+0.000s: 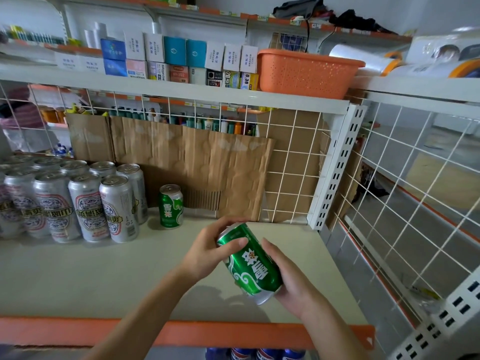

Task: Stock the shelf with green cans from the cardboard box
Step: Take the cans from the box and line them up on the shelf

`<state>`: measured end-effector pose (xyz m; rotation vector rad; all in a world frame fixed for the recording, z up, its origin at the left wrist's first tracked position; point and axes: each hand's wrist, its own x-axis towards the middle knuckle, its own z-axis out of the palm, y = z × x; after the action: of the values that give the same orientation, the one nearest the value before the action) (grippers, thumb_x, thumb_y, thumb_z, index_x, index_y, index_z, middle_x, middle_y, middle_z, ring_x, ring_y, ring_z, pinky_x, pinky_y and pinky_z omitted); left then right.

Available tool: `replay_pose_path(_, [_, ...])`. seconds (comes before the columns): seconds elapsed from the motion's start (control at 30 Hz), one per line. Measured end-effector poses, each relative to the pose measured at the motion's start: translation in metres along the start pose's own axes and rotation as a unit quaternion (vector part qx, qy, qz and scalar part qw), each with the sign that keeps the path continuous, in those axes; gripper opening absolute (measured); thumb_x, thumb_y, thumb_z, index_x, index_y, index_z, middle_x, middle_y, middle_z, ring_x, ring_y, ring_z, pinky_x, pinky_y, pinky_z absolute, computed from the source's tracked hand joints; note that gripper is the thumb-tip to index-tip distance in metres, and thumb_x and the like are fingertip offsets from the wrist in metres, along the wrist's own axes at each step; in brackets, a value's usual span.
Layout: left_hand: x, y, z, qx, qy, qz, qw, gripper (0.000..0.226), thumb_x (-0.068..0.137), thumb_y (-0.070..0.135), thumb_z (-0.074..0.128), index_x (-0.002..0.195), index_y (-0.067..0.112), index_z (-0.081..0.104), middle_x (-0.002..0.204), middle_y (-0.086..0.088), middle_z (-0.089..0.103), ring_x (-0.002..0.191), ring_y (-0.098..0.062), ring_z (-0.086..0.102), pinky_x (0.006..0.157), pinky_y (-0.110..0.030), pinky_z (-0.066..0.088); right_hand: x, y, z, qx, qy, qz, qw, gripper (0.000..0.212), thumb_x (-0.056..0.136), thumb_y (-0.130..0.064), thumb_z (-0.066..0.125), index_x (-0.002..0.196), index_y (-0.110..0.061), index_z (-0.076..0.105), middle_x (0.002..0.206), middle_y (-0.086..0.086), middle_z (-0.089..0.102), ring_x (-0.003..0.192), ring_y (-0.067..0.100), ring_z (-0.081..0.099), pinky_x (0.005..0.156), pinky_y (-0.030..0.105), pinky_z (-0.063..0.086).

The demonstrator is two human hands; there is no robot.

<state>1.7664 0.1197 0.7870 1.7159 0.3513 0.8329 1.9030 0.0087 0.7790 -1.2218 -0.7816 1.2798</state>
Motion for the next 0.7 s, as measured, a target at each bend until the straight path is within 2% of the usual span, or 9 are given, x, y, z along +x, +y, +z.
replay_pose_path(0.07, [-0.002, 0.000, 0.001, -0.029, 0.045, -0.003, 0.999, 0.053, 0.061, 0.041, 0.070, 0.106, 0.017, 0.059, 0.093, -0.006, 0.064, 0.084, -0.016, 0.068, 0.065, -0.024, 0.055, 0.002, 0.004, -0.005, 0.053, 0.027, 0.000, 0.998, 0.058, 0.079, -0.054, 0.058, 0.115, -0.008, 0.063, 0.110, 0.018, 0.068, 0.100, 0.031, 0.066, 0.084, 0.043, 0.054])
replay_pose_path(0.13, [-0.004, -0.002, 0.005, -0.052, 0.104, -0.001, 0.993, 0.051, 0.061, 0.037, 0.072, 0.104, 0.015, 0.057, 0.094, -0.007, 0.063, 0.083, -0.016, 0.068, 0.061, -0.024, 0.055, 0.003, 0.009, -0.009, 0.117, 0.043, -0.013, 0.992, 0.074, 0.072, -0.058, 0.066, 0.121, -0.002, 0.057, 0.115, 0.023, 0.064, 0.103, 0.035, 0.064, 0.081, 0.041, 0.055])
replay_pose_path(0.23, [-0.006, -0.003, 0.014, -0.069, 0.199, 0.006, 0.978, 0.037, 0.072, 0.022, 0.070, 0.104, 0.009, 0.056, 0.089, -0.002, 0.064, 0.079, -0.010, 0.068, 0.058, -0.021, 0.054, 0.005, 0.020, -0.010, 0.182, 0.054, -0.034, 0.981, 0.102, 0.041, -0.059, 0.087, 0.122, -0.005, 0.056, 0.114, 0.021, 0.064, 0.101, 0.034, 0.064, 0.081, 0.041, 0.055])
replay_pose_path(0.37, [-0.010, 0.001, 0.028, -0.109, 0.280, 0.013, 0.954, 0.023, 0.085, 0.007, 0.064, 0.106, 0.005, 0.054, 0.082, -0.001, 0.062, 0.067, -0.003, 0.065, 0.053, -0.017, 0.051, 0.007, 0.034, 0.003, 0.180, 0.069, -0.088, 0.977, 0.111, 0.031, -0.057, 0.091, 0.125, -0.011, 0.054, 0.111, 0.012, 0.068, 0.102, 0.026, 0.065, 0.092, 0.040, 0.046])
replay_pose_path(0.47, [-0.016, 0.001, 0.035, -0.123, 0.285, 0.011, 0.951, 0.021, 0.088, 0.006, 0.055, 0.108, 0.004, 0.051, 0.084, -0.003, 0.062, 0.067, -0.003, 0.065, 0.052, -0.017, 0.051, 0.008, 0.035, 0.015, 0.203, 0.086, -0.123, 0.968, 0.106, 0.028, -0.051, 0.093, 0.119, -0.010, 0.057, 0.106, 0.011, 0.069, 0.099, 0.024, 0.066, 0.089, 0.036, 0.048])
replay_pose_path(0.57, [-0.019, 0.000, 0.037, -0.115, 0.268, 0.001, 0.957, 0.021, 0.089, 0.008, 0.053, 0.110, 0.007, 0.050, 0.088, -0.002, 0.061, 0.069, 0.000, 0.064, 0.053, -0.015, 0.050, 0.007, 0.029, 0.019, 0.218, 0.106, -0.158, 0.957, 0.099, 0.030, -0.046, 0.094, 0.115, -0.007, 0.060, 0.101, 0.013, 0.069, 0.094, 0.022, 0.067, 0.078, 0.030, 0.055])
replay_pose_path(0.63, [-0.020, -0.002, 0.035, -0.116, 0.245, -0.009, 0.963, 0.023, 0.087, 0.009, 0.059, 0.109, 0.007, 0.051, 0.091, -0.004, 0.062, 0.076, -0.004, 0.066, 0.057, -0.017, 0.052, 0.007, 0.022, 0.018, 0.211, 0.121, -0.180, 0.953, 0.100, 0.033, -0.045, 0.093, 0.118, -0.006, 0.058, 0.099, 0.012, 0.069, 0.090, 0.020, 0.068, 0.071, 0.026, 0.055])
replay_pose_path(0.7, [-0.021, -0.009, 0.030, -0.109, 0.211, -0.021, 0.971, 0.033, 0.079, 0.019, 0.070, 0.107, 0.011, 0.055, 0.098, -0.009, 0.065, 0.089, -0.015, 0.067, 0.064, -0.023, 0.055, 0.009, 0.014, 0.014, 0.207, 0.139, -0.194, 0.949, 0.102, 0.030, -0.043, 0.093, 0.118, -0.009, 0.057, 0.096, 0.010, 0.070, 0.086, 0.018, 0.069, 0.066, 0.024, 0.055])
